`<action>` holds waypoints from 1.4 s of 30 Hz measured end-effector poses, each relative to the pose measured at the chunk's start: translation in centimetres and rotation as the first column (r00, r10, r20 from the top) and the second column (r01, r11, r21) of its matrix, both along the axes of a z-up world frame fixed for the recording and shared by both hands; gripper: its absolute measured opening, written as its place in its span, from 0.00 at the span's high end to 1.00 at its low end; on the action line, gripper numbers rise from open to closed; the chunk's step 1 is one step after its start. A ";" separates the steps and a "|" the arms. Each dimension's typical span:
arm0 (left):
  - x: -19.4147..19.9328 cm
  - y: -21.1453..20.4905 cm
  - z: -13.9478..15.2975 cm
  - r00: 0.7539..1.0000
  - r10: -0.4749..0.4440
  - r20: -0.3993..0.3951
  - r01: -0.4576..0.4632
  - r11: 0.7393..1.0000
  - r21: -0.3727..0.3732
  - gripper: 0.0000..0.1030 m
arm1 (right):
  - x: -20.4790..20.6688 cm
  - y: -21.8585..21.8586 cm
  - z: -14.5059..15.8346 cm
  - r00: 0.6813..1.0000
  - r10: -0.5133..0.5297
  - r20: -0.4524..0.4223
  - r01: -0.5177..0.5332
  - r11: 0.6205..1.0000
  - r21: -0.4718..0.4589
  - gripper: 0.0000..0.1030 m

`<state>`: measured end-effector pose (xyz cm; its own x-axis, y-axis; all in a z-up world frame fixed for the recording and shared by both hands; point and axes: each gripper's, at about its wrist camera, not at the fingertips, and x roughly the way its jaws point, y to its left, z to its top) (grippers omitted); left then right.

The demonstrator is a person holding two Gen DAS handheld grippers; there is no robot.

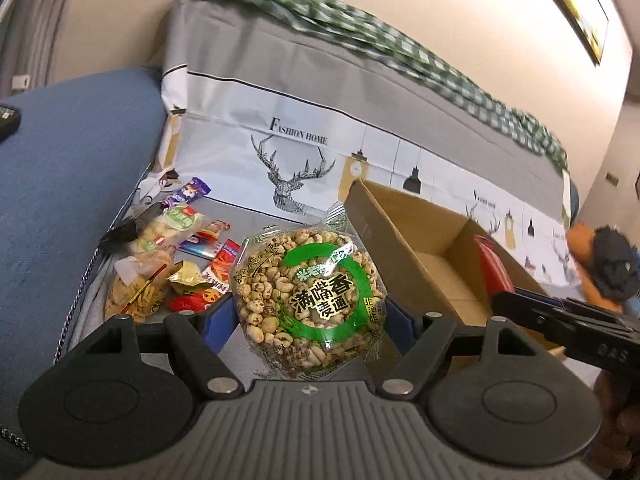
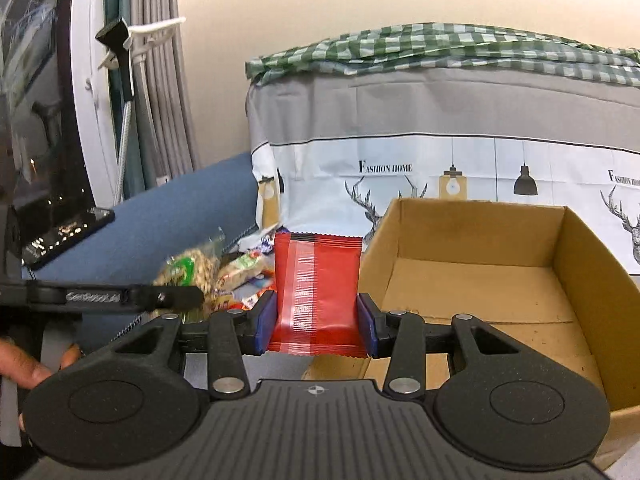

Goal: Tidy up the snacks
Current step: 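Carry the peanut bag and red packet over the cardboard box with both tools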

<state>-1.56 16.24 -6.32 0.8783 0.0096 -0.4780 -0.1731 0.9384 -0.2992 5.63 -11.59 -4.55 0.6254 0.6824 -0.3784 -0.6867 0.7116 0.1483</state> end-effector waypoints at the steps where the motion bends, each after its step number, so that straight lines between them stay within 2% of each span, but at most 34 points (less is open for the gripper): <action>1: 0.2 -0.2 0.1 1.000 0.004 -0.014 -0.004 1.000 0.003 0.21 | 0.2 -0.1 -0.2 1.000 -0.007 -0.007 0.007 1.000 0.001 0.57; 4: 0.5 -0.4 0.3 0.999 0.030 -0.035 -0.031 0.999 -0.036 0.21 | 0.9 -0.6 -0.7 0.999 -0.024 -0.038 0.024 1.000 0.015 0.57; 8: 1.2 -1.2 1.4 0.995 0.073 -0.067 -0.074 0.997 -0.022 0.21 | 1.2 -0.8 -0.7 0.998 -0.058 -0.013 0.058 0.998 0.026 0.57; 11: 1.9 -2.0 2.9 0.995 0.089 -0.046 -0.090 0.996 -0.011 0.21 | 2.0 -1.4 -0.8 0.995 -0.094 -0.021 0.095 0.994 0.047 0.57; 16: 3.0 -4.3 5.0 0.994 0.112 0.021 -0.112 0.994 0.012 0.21 | 4.2 -2.8 -1.0 0.984 -0.158 -0.082 0.166 0.982 0.094 0.57; 21: 4.5 -7.7 6.0 0.996 0.045 0.076 -0.049 0.997 0.055 0.21 | 5.8 -4.6 -1.5 0.961 -0.239 -0.139 0.258 0.956 0.138 0.57; 26: 6.8 -11.0 6.6 0.997 -0.057 0.058 0.051 0.994 0.098 0.21 | 6.4 -5.6 -1.5 0.947 -0.281 -0.152 0.304 0.939 0.159 0.57; 29: 8.4 -12.2 6.8 0.996 -0.082 0.037 0.079 0.993 0.083 0.21 | 6.8 -6.2 -1.6 0.936 -0.312 -0.165 0.338 0.927 0.163 0.57; 37: 12.3 -13.5 6.8 0.997 -0.074 0.002 0.074 0.997 0.028 0.21 | 8.3 -8.7 -2.0 0.886 -0.411 -0.215 0.450 0.874 0.184 0.57; 42: 13.8 -14.3 7.2 0.997 -0.080 -0.004 0.080 0.997 0.014 0.21 | 8.3 -9.3 -2.0 0.872 -0.443 -0.208 0.481 0.855 0.195 0.57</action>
<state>12.21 1.96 0.87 0.8750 -0.0536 -0.4811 -0.0984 0.9534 -0.2853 13.97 -20.88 -6.60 0.8388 0.4083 -0.3601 -0.2429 0.8727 0.4236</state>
